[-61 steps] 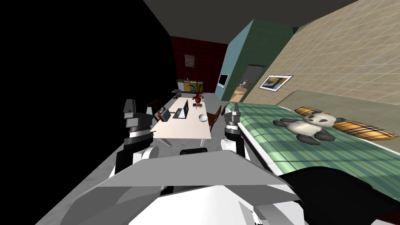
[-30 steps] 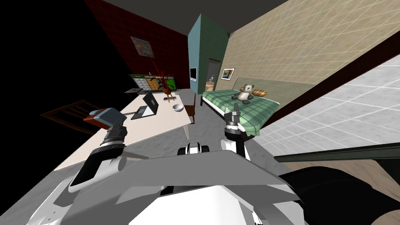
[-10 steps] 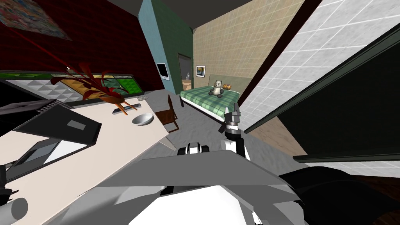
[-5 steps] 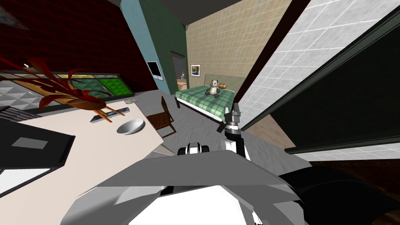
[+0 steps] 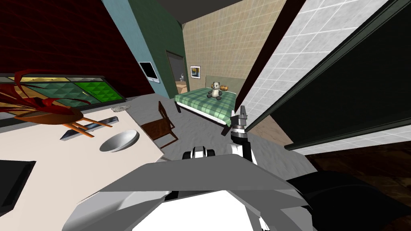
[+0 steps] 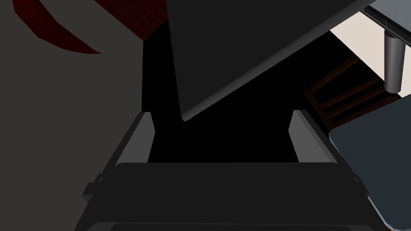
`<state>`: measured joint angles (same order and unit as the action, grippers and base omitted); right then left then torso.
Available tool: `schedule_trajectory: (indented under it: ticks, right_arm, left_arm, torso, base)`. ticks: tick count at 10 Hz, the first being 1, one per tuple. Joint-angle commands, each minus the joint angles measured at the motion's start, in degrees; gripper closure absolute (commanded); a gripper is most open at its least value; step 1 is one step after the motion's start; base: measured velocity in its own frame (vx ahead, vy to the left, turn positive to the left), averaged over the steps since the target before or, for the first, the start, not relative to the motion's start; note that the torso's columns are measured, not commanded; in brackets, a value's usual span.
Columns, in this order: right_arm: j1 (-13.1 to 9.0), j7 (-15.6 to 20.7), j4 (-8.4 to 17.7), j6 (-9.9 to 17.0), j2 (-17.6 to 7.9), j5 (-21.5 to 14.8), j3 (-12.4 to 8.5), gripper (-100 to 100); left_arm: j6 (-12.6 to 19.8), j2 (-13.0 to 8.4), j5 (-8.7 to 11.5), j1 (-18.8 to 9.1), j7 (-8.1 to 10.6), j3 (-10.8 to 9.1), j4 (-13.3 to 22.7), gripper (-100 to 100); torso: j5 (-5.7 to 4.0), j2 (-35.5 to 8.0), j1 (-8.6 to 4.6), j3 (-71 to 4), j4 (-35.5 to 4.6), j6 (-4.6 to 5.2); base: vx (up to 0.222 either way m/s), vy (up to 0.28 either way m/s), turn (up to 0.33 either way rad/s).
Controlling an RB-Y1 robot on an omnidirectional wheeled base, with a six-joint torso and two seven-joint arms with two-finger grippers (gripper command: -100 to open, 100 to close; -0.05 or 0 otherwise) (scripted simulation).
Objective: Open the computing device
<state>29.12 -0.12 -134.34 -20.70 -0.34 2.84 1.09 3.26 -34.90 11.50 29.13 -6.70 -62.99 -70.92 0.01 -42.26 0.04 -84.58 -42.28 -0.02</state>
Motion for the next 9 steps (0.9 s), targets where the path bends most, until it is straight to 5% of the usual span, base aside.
schedule_trajectory:
  ticks: [1, 2, 3, 9]
  right_arm:
    - [0.00, 0.00, 0.00, 0.00, 0.00, 0.00, 0.00, 0]
    - [-0.01, 0.00, 0.00, 0.00, 0.00, 0.00, 0.00, 0]
    - [-0.01, 0.00, 0.00, 0.00, 0.01, 0.00, 0.01, 0]
    - [-0.03, 0.00, 0.01, 0.01, 0.00, 0.00, 0.00, 0]
  left_arm:
    - [0.39, -1.18, 0.16, 0.18, 0.23, -0.83, 1.08, -100]
    - [0.45, -1.35, 0.19, 0.20, 0.30, -0.92, 1.23, -100]
    - [0.44, -1.33, 0.19, 0.19, 0.29, -0.91, 1.21, 100]
    - [7.76, -3.45, 7.38, -2.27, 6.98, -0.78, 1.24, 100]
  torso:
    - [-0.01, -0.11, -0.02, 0.06, -0.03, 0.00]
    - [-0.02, -0.22, -0.12, 0.14, -0.07, -0.01]
    - [-0.04, -0.21, -0.15, 0.14, -0.07, 0.01]
    - [0.36, -0.13, 0.46, 0.18, -0.05, -0.16]
  base:
    - [0.028, 0.023, -0.018]
    - [0.008, 0.006, 0.001]
    - [0.000, 0.000, 0.000]
    - [-0.139, 0.050, -0.038]
